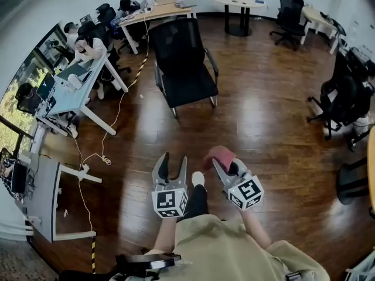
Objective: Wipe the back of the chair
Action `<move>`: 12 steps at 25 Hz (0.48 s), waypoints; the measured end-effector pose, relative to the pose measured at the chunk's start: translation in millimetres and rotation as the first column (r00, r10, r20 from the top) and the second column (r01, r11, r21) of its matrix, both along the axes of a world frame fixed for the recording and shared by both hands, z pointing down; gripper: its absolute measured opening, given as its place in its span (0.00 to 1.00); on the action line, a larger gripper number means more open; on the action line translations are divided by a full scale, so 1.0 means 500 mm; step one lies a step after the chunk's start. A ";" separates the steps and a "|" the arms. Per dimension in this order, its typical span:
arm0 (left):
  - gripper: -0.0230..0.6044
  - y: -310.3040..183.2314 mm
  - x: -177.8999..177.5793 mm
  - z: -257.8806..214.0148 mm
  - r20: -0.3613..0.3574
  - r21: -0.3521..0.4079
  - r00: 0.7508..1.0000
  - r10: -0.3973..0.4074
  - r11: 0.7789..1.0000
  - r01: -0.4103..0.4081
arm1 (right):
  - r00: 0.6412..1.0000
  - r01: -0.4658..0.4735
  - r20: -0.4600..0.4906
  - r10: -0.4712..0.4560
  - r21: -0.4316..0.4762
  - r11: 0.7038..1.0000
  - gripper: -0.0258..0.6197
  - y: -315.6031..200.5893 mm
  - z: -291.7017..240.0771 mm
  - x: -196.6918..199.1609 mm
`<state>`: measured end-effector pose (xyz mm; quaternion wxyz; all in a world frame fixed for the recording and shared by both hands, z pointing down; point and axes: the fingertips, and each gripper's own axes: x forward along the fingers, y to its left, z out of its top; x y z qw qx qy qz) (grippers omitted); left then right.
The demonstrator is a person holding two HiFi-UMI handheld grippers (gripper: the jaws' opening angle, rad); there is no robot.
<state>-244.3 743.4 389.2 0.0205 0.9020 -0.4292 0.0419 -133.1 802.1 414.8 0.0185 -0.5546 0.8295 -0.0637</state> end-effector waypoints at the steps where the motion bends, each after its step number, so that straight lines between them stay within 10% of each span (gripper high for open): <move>1: 0.37 -0.045 0.009 0.005 -0.008 -0.002 1.000 -0.003 1.000 0.003 | 1.000 0.002 -0.003 -0.002 -0.003 1.000 0.07 -0.040 0.002 0.011; 12: 0.37 -0.567 0.092 -0.052 -0.050 0.058 0.998 0.027 0.998 -0.024 | 0.999 0.022 0.023 -0.022 0.008 1.000 0.07 -0.603 -0.059 0.089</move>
